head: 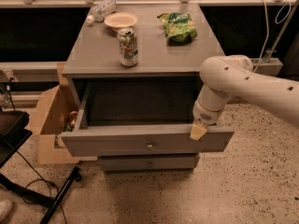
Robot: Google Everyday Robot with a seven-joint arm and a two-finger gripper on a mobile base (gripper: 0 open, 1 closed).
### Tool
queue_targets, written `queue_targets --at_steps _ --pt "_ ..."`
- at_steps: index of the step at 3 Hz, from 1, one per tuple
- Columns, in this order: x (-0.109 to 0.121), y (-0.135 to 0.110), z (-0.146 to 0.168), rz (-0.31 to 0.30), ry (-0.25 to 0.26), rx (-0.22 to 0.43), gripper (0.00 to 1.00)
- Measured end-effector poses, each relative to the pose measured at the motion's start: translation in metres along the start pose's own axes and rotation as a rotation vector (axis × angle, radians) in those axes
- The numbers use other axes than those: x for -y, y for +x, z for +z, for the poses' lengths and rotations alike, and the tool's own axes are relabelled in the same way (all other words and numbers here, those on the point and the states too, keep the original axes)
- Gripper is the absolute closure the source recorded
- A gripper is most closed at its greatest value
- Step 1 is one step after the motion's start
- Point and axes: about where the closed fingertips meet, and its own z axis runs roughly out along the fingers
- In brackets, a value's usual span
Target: Open top drawer
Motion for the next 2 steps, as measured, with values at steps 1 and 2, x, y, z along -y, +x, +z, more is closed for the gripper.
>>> queue_targets --at_steps 1,2 --pt "-0.0006 0.0003 0.0012 0.0 -0.002 -0.001 0.04" --pt "-0.0009 0.0004 0.0018 -0.001 -0.003 -0.002 0.0"
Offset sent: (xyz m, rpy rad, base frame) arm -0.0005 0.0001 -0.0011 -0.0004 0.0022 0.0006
